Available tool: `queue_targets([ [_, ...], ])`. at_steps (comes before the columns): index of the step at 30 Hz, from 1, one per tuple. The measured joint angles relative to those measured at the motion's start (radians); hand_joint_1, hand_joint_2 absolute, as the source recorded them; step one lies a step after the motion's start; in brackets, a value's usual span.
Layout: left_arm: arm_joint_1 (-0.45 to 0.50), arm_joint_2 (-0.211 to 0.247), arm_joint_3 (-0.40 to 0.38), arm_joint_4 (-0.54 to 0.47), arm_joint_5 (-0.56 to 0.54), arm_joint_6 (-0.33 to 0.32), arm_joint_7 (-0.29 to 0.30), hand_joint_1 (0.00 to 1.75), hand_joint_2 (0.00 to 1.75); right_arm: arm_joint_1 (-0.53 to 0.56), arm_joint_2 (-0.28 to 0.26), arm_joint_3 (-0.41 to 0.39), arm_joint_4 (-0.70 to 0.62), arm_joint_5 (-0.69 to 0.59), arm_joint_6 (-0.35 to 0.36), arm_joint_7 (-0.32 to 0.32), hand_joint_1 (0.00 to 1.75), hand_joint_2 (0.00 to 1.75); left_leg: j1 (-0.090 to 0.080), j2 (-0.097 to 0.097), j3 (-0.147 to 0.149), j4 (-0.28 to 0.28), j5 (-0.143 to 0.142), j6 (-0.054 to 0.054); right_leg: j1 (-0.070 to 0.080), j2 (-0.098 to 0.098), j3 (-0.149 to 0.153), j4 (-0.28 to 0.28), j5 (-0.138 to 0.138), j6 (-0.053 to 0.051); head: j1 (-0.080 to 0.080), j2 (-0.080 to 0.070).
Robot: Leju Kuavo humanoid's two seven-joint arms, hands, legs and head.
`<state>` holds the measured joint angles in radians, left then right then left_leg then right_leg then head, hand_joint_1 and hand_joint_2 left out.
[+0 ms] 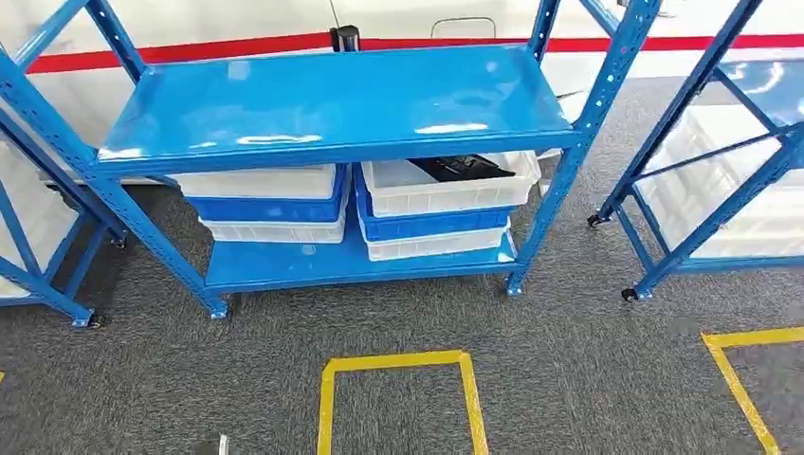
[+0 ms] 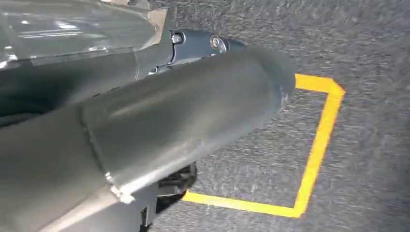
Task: Take the parts from the cabinet and place them on the table.
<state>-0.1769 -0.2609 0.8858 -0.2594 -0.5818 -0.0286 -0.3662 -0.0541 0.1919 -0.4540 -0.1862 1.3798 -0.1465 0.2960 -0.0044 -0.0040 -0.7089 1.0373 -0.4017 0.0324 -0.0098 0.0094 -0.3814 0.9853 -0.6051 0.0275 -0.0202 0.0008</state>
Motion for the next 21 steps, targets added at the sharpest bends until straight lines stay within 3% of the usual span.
queue_targets([
  [1, -0.002, -0.002, -0.005, 0.0, -0.006, 0.0, 0.001, 0.0, 0.0, 0.003, 0.0, -0.002, 0.0, -0.005, -0.004, 0.0, 0.0, 0.0, -0.001, 0.0, 0.0, -0.008, -0.003, 0.004, -0.001, 0.0, 0.003, 0.002, 0.014, 0.012, -0.001, 0.0],
  [3, -0.004, -0.007, -0.015, 0.0, -0.014, 0.0, 0.007, 0.0, 0.0, 0.001, 0.0, -0.011, -0.001, -0.012, -0.009, 0.004, 0.0, 0.0, 0.003, -0.002, 0.047, -0.011, 0.007, 0.018, 0.003, -0.001, 0.002, 0.027, 0.004, 0.011, 0.002, 0.0],
  [5, -0.01, -0.007, -0.021, 0.0, -0.016, 0.006, 0.029, 0.0, 0.0, 0.001, 0.001, -0.019, -0.001, -0.016, -0.012, 0.01, 0.0, 0.0, -0.002, 0.0, 0.068, -0.01, -0.01, 0.026, 0.0, -0.002, -0.072, 0.165, -0.007, 0.01, 0.005, 0.0],
  [6, -0.013, -0.007, -0.025, 0.001, -0.017, 0.017, 0.054, 0.0, 0.0, -0.001, 0.001, -0.024, -0.001, -0.02, -0.013, 0.013, 0.0, 0.0, -0.006, -0.001, 0.077, -0.01, -0.022, 0.031, 0.0, -0.003, -0.137, 0.241, -0.053, -0.004, 0.005, 0.0],
  [7, -0.013, -0.007, -0.03, 0.002, -0.022, 0.031, 0.078, 0.0, 1.75, -0.001, 0.001, -0.027, -0.001, -0.023, -0.014, 0.014, 0.0, 0.0, -0.008, -0.003, 0.084, -0.01, -0.032, 0.034, 0.001, -0.002, -0.171, 0.271, -0.091, -0.014, 0.005, 0.0],
  [8, -0.009, -0.007, -0.034, 0.003, -0.026, 0.042, 0.101, 0.0, 1.75, 0.0, 0.0, -0.032, -0.001, -0.025, -0.014, 0.014, 0.0, 0.0, -0.012, -0.008, 0.1, -0.01, -0.045, 0.037, 0.003, -0.002, -0.202, 0.277, -0.115, -0.013, 0.006, 0.0],
  [9, -0.002, -0.007, -0.035, 0.003, -0.027, 0.05, 0.114, 0.0, 1.75, 0.001, 0.0, -0.037, -0.001, -0.025, -0.014, 0.014, 0.0, 0.0, -0.015, -0.012, 0.115, -0.01, -0.056, 0.038, 0.005, -0.002, -0.208, 0.249, -0.103, -0.005, 0.005, 0.0],
  [10, 0.006, -0.007, -0.038, 0.004, -0.028, 0.058, 0.125, 0.0, 1.75, 0.003, 0.0, -0.042, -0.001, -0.026, -0.014, 0.016, 0.0, 0.0, -0.018, -0.015, 0.133, -0.01, -0.069, 0.038, 0.008, -0.002, -0.201, 0.184, -0.061, 0.006, 0.006, 0.0],
  [11, 0.011, -0.007, -0.039, 0.005, -0.028, 0.06, 0.127, 0.0, 1.75, 0.005, 0.0, -0.043, -0.001, -0.026, -0.014, 0.017, 0.0, 0.0, -0.021, -0.017, 0.151, -0.01, -0.081, 0.039, 0.012, -0.002, -0.188, 0.101, 0.004, 0.018, 0.006, 0.0],
  [12, 0.016, -0.007, -0.039, 0.006, -0.028, 0.06, 0.128, 0.0, 1.75, 0.01, -0.001, -0.045, 0.0, -0.026, -0.014, 0.017, 0.0, 0.0, -0.022, -0.017, 0.159, -0.012, -0.091, 0.039, 0.017, -0.001, -0.18, 0.057, 0.088, 0.014, 0.005, 0.0],
  [13, 0.019, -0.008, -0.039, 0.012, -0.028, 0.061, 0.129, 0.0, 1.75, 0.014, -0.002, -0.049, 0.002, -0.026, -0.014, 0.017, 0.0, 0.0, -0.023, -0.019, 0.175, -0.006, -0.097, 0.037, 0.02, -0.004, -0.191, 0.064, 0.097, 0.001, -0.001, 0.0],
  [14, 0.02, -0.005, -0.039, 0.012, -0.028, 0.062, 0.129, 0.0, 1.75, 0.008, -0.001, -0.05, 0.002, -0.025, -0.014, 0.017, 0.0, 0.0, -0.022, -0.023, 0.162, -0.007, -0.1, 0.033, 0.024, -0.007, -0.188, 0.043, 0.088, -0.012, 0.001, 0.0],
  [15, 0.021, -0.006, -0.04, 0.012, -0.027, 0.063, 0.134, 0.0, 1.75, 0.004, -0.001, -0.05, 0.001, -0.025, -0.014, 0.017, 0.0, 0.0, -0.022, -0.021, 0.163, -0.01, -0.104, 0.024, 0.026, -0.007, -0.181, 0.041, 0.107, -0.023, 0.003, 0.0],
  [17, 0.025, -0.006, -0.04, 0.013, -0.027, 0.063, 0.134, 0.0, 1.75, 0.01, -0.002, -0.052, 0.001, -0.025, -0.015, 0.018, 0.0, 0.0, -0.023, -0.017, 0.168, -0.011, -0.11, 0.034, 0.019, -0.006, -0.172, 0.037, 0.112, -0.021, 0.002, 0.0],
  [21, 0.022, -0.005, -0.042, 0.014, -0.027, 0.064, 0.135, 0.0, 1.75, 0.004, -0.002, -0.055, 0.001, -0.025, -0.015, 0.018, 0.0, 0.0, -0.021, -0.016, 0.173, -0.02, -0.111, 0.032, 0.019, -0.004, -0.173, 0.034, 0.109, -0.02, 0.002, 0.0],
])
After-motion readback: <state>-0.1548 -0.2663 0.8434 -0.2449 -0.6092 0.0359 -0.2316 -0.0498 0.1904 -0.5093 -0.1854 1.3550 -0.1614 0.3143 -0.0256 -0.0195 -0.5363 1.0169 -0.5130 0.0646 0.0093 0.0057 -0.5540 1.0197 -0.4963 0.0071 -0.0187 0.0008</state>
